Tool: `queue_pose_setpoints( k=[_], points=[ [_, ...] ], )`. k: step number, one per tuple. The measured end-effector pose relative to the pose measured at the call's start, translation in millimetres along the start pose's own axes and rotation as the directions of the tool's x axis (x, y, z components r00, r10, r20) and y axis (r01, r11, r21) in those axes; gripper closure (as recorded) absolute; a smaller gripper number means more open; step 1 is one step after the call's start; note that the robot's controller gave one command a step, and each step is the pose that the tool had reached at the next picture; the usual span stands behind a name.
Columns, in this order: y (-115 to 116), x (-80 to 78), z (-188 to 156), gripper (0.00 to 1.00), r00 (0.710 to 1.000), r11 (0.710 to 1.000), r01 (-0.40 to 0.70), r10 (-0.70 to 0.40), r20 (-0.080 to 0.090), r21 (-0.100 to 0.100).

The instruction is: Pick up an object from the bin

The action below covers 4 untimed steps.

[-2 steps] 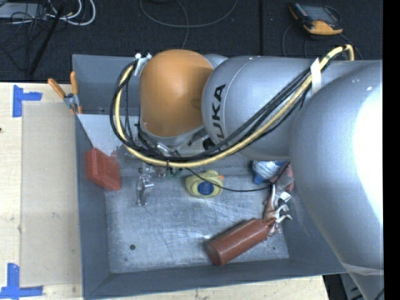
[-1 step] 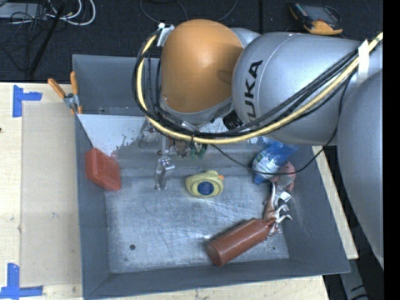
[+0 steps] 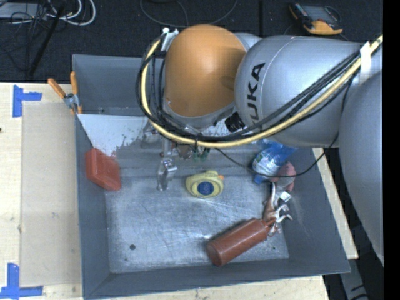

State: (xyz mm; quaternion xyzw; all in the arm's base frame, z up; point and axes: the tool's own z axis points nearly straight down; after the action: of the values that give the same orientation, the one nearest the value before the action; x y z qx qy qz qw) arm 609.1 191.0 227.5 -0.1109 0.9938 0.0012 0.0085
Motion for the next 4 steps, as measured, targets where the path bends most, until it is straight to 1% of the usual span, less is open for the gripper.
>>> queue_pose_setpoints(
  k=[1, 2, 3, 4],
  points=[
    [-40, 33.0, 74, 0.00, 1.000, 1.000, -0.016, 0.016, -0.019, 0.000],
    [-41, 25.3, 75, 0.00, 0.999, 0.999, 0.050, -0.050, -0.018, 0.001],
    [-77, 41.3, 65, 0.00, 0.999, 0.999, 0.046, -0.046, -0.017, -0.003],
    [-113, 43.5, 61, 0.00, 0.998, 0.998, 0.066, -0.066, -0.017, 0.001]
  ],
)
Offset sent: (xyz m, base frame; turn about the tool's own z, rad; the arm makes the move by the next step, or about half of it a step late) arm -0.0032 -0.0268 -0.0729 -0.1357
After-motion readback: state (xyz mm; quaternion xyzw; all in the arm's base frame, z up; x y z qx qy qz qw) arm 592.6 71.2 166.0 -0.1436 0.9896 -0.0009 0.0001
